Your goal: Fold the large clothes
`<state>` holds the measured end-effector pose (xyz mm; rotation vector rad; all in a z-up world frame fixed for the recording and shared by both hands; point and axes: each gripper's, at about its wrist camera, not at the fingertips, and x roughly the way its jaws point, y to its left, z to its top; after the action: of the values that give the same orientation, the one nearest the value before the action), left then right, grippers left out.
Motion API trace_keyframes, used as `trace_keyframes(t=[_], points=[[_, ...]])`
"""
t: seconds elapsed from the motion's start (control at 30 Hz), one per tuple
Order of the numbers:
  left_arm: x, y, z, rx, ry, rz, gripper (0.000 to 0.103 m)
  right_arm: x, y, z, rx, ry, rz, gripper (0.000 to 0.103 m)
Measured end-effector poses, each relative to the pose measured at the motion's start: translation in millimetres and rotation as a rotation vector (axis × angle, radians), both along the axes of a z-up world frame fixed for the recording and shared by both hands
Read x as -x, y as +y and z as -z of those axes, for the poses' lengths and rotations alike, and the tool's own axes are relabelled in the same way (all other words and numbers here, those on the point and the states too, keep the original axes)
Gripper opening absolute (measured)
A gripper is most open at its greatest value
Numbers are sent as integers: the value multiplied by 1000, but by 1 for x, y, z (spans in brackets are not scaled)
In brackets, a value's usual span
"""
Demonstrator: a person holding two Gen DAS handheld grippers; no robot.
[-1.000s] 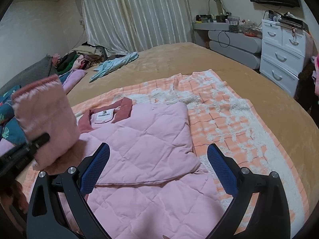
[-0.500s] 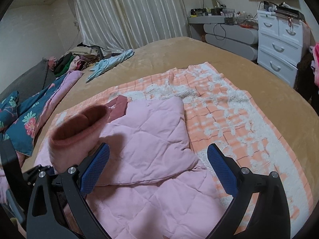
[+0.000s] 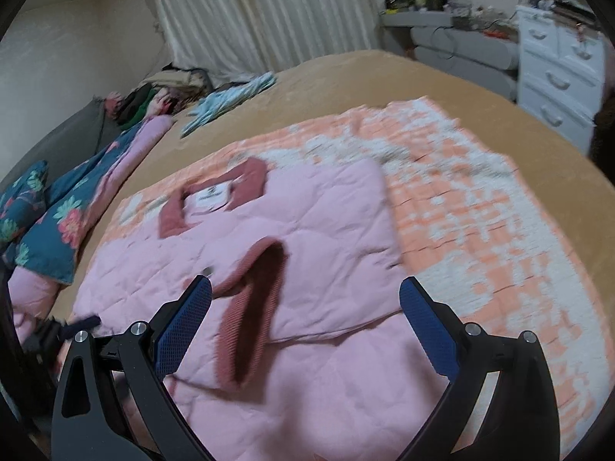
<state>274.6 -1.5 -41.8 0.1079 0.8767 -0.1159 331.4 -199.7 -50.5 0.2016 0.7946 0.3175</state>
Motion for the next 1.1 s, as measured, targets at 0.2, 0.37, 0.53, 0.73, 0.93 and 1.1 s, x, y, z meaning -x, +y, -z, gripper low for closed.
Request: trace_keyframes(t=[0.2,0.37,0.53,0.73,0.93,1.1], points=[[-1,73,-24,50,-41,-201,94,1,35,19,-104,108,-109,98],[0,122,-30,114,-46,-333,94,2,56,46,-177,232,-114,97],[3,154,-33,170,-58,-418,94,6,65,56,-228,257,-136,29],[1,175,-36,198,-75,-461,94,39,102,-20,80,-192,-255,20],[-8,182,-32,209,-80,-490,94,27,97,-29,145,-328,-256,20],[-22,174,-24,216,-60,-475,94,-10,81,9,111,-156,-180,20]])
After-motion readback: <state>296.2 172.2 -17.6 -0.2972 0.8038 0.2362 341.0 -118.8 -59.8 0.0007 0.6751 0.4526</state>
